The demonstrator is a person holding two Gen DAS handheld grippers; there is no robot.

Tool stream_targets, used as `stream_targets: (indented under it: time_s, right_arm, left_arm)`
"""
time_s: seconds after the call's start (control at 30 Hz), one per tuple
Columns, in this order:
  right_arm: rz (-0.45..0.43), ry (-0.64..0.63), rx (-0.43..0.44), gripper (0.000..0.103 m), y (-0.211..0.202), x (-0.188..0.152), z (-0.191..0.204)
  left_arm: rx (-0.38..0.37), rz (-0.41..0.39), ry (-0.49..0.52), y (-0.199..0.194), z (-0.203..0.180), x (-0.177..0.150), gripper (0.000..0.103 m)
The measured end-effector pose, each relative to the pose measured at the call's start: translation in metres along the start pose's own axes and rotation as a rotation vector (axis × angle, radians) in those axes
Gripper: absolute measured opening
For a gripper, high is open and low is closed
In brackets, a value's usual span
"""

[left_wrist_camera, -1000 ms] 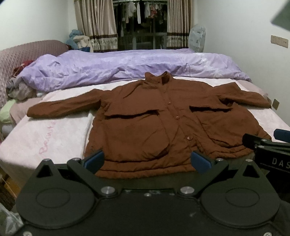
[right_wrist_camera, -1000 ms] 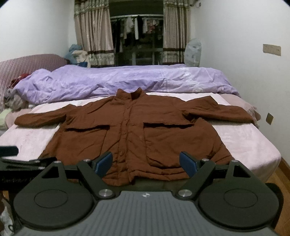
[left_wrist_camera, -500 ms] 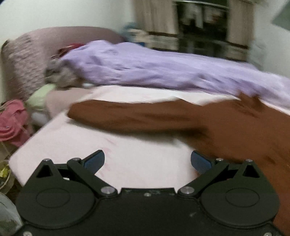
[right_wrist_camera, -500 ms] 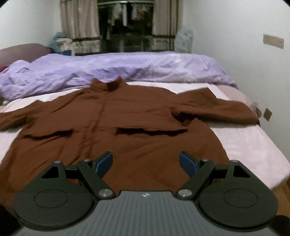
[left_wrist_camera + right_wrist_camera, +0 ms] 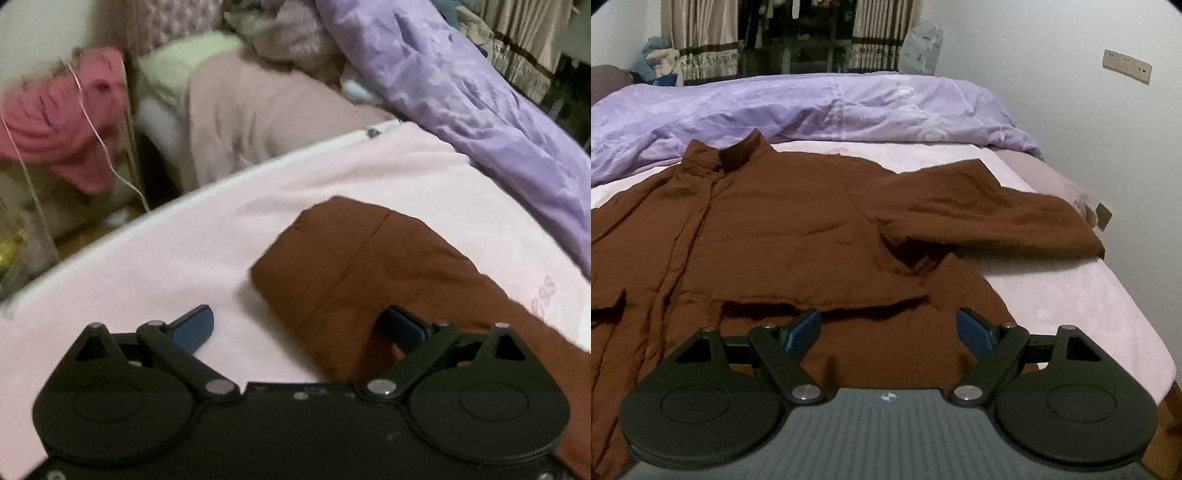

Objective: Fold large clothes
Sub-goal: 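Grasp the jacket sleeve cuff with the left tool and lift it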

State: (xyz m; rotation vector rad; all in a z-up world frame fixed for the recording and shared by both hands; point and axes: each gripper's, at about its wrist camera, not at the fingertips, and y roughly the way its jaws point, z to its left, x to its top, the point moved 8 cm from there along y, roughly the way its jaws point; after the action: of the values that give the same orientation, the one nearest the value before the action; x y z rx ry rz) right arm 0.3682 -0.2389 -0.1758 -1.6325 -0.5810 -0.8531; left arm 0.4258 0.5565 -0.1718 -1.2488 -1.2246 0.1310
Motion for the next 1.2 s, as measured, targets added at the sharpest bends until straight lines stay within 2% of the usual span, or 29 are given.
stream_targets:
  time_s: [0.1,0.13,0.17,0.2,0.23,0.3,0.37,0.43,0.5,0.57,0.63,0.67,0.73,0.77,0.87,0.93,1.03,1.13,1.2]
  right_arm:
    - [0.020,-0.013,-0.008,0.093,0.013,0.005,-0.001]
    - [0.028,-0.011,-0.006,0.092,0.017,0.006,-0.002]
    - [0.036,-0.007,0.001,0.091,0.021,0.008,-0.004]
    - [0.041,-0.004,0.004,0.091,0.025,0.010,-0.005]
    - [0.046,-0.007,0.003,0.090,0.029,0.012,-0.007]
    - [0.045,-0.018,-0.001,0.090,0.033,0.016,-0.010]
    - [0.040,-0.034,-0.001,0.090,0.036,0.022,-0.014]
    - [0.029,-0.053,-0.005,0.090,0.038,0.027,-0.016]
    - [0.015,-0.077,-0.010,0.090,0.040,0.035,-0.020]
    - [0.005,-0.089,-0.009,0.090,0.043,0.042,-0.023]
    - [-0.009,-0.095,-0.001,0.090,0.044,0.048,-0.026]
    - [-0.014,-0.093,0.004,0.090,0.046,0.051,-0.027]
    - [-0.009,-0.090,0.011,0.090,0.051,0.055,-0.029]
    - [-0.005,-0.086,0.015,0.090,0.054,0.057,-0.029]
    - [0.011,-0.081,0.022,0.090,0.061,0.060,-0.032]
    - [0.006,-0.075,0.020,0.090,0.062,0.060,-0.034]
    - [0.000,-0.064,0.007,0.090,0.062,0.060,-0.039]
    - [0.007,-0.038,0.003,0.090,0.065,0.058,-0.046]
    - [0.020,-0.025,0.000,0.090,0.068,0.056,-0.050]
  left_arm:
    - [0.025,-0.042,0.075,0.007,-0.009,0.002,0.099]
    - [0.024,-0.053,0.084,0.007,-0.013,0.001,0.092]
    - [0.027,-0.069,0.104,0.005,-0.016,0.002,0.078]
    - [-0.024,-0.086,0.114,0.000,-0.024,0.004,0.033]
    - [-0.070,-0.083,0.112,-0.004,-0.031,0.003,0.018]
    - [-0.048,-0.077,0.128,-0.010,-0.036,0.006,0.011]
    - [-0.039,-0.071,0.118,-0.017,-0.041,0.005,0.010]
    - [-0.070,-0.091,0.102,-0.031,-0.052,0.007,0.009]
    - [-0.104,-0.128,0.128,-0.055,-0.071,0.004,0.009]
    - [-0.140,-0.190,0.175,-0.089,-0.102,-0.002,0.009]
    - [-0.155,-0.299,0.155,-0.131,-0.131,-0.011,0.009]
    - [-0.175,-0.342,0.149,-0.153,-0.149,-0.021,0.009]
    - [-0.295,-0.365,0.190,-0.193,-0.194,-0.050,0.009]
    - [-0.377,-0.360,0.212,-0.212,-0.220,-0.069,0.009]
    - [-0.553,-0.306,0.284,-0.252,-0.293,-0.125,0.009]
    - [-0.664,-0.281,0.365,-0.276,-0.344,-0.166,0.009]
    - [-0.766,-0.245,0.456,-0.297,-0.402,-0.219,0.009]
    - [-0.881,-0.156,0.480,-0.304,-0.441,-0.268,0.009]
    - [-0.928,-0.077,0.514,-0.299,-0.464,-0.301,0.009]
